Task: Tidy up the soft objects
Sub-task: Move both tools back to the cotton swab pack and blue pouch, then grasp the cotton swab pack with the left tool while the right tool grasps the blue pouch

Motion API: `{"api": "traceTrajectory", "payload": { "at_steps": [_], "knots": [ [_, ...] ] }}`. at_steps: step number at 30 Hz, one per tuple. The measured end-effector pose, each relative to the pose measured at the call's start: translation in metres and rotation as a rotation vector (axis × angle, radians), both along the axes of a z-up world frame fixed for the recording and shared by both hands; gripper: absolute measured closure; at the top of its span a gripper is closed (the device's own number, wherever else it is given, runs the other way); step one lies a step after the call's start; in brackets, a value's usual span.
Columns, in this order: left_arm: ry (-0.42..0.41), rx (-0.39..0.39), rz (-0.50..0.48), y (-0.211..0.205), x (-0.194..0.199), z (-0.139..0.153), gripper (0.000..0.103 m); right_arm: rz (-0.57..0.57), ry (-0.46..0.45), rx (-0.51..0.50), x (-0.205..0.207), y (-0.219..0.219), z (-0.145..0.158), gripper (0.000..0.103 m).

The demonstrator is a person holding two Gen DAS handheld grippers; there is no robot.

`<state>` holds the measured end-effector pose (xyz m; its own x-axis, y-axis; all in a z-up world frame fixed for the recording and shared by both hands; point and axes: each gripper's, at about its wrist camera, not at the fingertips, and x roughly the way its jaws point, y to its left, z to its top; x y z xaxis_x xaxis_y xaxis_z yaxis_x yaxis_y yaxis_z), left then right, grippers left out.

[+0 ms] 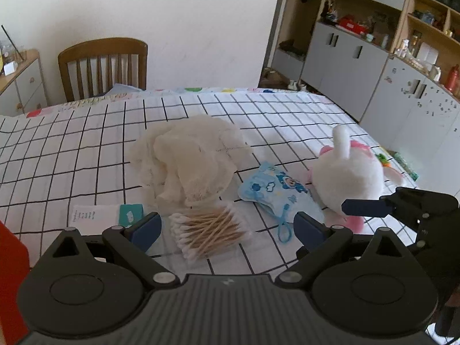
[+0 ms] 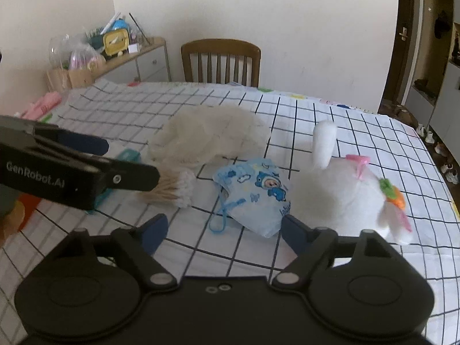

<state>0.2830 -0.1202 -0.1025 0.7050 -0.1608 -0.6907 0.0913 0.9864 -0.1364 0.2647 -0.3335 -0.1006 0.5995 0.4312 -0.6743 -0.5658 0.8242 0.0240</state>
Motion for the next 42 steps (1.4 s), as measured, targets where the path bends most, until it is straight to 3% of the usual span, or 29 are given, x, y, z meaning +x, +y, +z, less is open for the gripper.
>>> {"api": "traceTrajectory", "payload": {
  "at_steps": [8, 13, 18, 20, 25, 31, 42],
  "knots": [
    [0.038, 0.04, 0.039, -0.009, 0.018, -0.02, 0.004, 0.007, -0.023, -0.074, 0.015, 0.014, -0.021, 0.034],
    [0.05, 0.081, 0.048, -0.016, 0.028, -0.028, 0.004, -0.035, -0.039, -0.121, 0.023, 0.018, -0.031, 0.048],
    [0.071, 0.099, 0.063, -0.017, 0.038, -0.037, 0.004, -0.056, -0.061, -0.128, 0.027, 0.018, -0.034, 0.054],
    [0.081, 0.094, 0.067, -0.016, 0.04, -0.041, 0.005, -0.051, -0.064, -0.121, 0.028, 0.018, -0.035, 0.056],
    [0.088, 0.081, 0.068, -0.013, 0.041, -0.044, 0.005, -0.063, -0.043, -0.08, 0.03, 0.015, -0.034, 0.08],
    [0.087, 0.069, 0.075, -0.011, 0.043, -0.047, 0.015, -0.083, -0.032, -0.036, 0.03, 0.011, -0.031, 0.095],
    [0.076, 0.079, 0.08, -0.011, 0.041, -0.045, 0.029, -0.137, -0.005, 0.082, 0.029, -0.007, -0.017, 0.102]
  ]
}}
